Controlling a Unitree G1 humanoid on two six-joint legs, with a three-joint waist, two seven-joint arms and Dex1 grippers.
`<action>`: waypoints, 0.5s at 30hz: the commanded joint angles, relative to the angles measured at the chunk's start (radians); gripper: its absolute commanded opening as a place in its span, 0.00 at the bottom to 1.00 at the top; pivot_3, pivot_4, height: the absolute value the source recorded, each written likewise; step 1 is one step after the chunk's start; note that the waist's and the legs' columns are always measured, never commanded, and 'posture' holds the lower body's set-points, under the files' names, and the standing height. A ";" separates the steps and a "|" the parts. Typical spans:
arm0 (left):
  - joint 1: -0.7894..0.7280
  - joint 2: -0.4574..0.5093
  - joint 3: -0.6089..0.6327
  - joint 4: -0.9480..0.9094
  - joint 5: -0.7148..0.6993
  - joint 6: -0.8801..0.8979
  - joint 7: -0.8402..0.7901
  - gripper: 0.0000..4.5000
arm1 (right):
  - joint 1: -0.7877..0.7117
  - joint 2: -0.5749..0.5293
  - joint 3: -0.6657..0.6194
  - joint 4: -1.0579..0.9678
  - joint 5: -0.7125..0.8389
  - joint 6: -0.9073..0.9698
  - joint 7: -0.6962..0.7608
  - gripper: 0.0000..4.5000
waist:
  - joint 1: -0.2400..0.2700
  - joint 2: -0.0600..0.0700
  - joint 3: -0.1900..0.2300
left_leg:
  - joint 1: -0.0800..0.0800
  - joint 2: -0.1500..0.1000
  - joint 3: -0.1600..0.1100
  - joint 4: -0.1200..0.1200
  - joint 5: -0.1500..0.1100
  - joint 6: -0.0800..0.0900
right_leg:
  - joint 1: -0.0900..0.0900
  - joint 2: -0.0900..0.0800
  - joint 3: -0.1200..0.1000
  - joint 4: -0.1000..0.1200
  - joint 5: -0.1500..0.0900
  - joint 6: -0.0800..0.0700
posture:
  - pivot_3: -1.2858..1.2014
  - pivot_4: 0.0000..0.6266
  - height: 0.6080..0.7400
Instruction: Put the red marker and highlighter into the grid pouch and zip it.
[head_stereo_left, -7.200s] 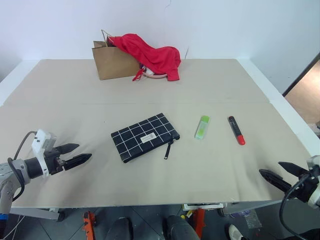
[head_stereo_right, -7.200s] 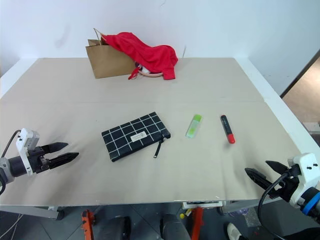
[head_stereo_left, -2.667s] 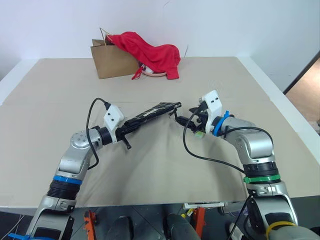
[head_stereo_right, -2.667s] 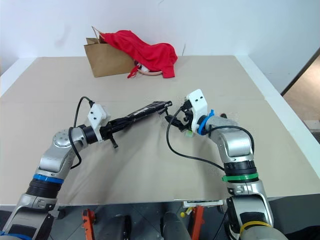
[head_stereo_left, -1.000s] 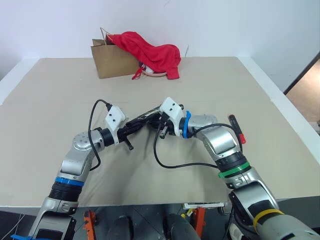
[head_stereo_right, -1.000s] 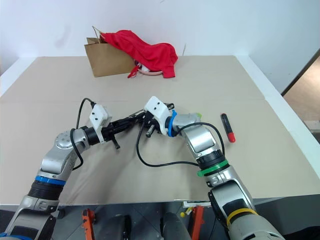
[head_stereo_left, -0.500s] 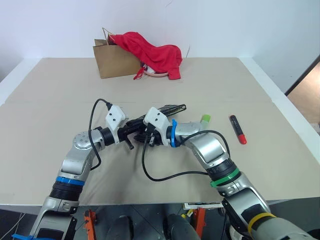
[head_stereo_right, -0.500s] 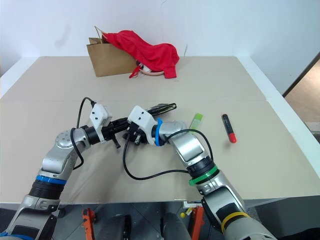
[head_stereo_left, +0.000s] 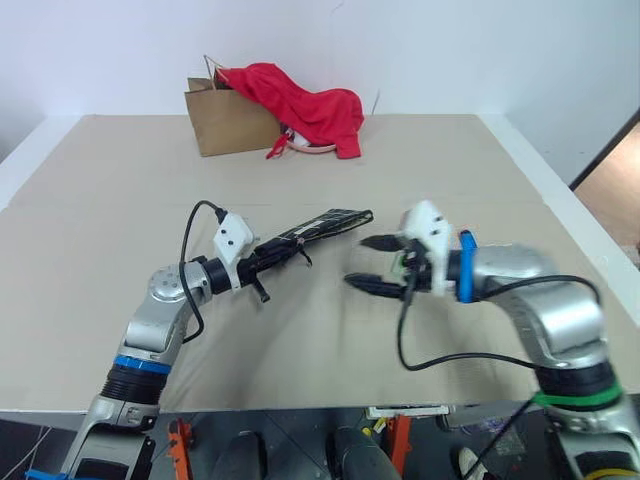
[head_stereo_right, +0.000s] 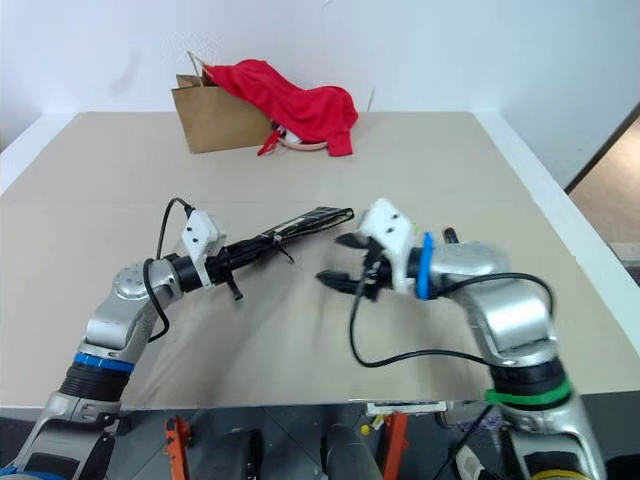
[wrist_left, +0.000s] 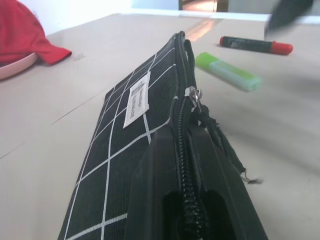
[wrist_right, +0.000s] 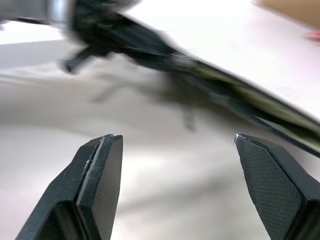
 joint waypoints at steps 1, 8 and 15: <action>0.006 -0.001 0.015 -0.041 -0.013 -0.016 -0.003 0.00 | 0.030 -0.054 -0.092 0.006 -0.048 0.066 -0.120 0.86 | -0.001 0.000 0.000 | 0.001 0.000 0.001 0.000 0.000 0.000 | 0.001 0.000 0.001 0.000 0.000 0.001 | 0.52 0.24 1.00; 0.007 -0.006 0.016 -0.037 -0.018 -0.019 -0.010 0.00 | 0.076 -0.049 -0.140 0.130 -0.162 0.156 -0.359 0.86 | 0.000 0.000 0.000 | 0.002 0.001 0.001 0.000 0.002 -0.001 | 0.001 0.002 0.003 0.001 0.000 0.001 | 0.52 0.24 1.00; -0.012 -0.022 0.013 -0.021 -0.010 -0.017 -0.012 0.00 | 0.050 0.001 -0.138 0.284 -0.204 0.143 -0.482 0.86 | -0.001 0.000 0.000 | 0.002 -0.001 0.003 -0.001 0.002 -0.001 | 0.000 0.000 0.005 0.000 0.000 0.002 | 0.52 0.24 1.00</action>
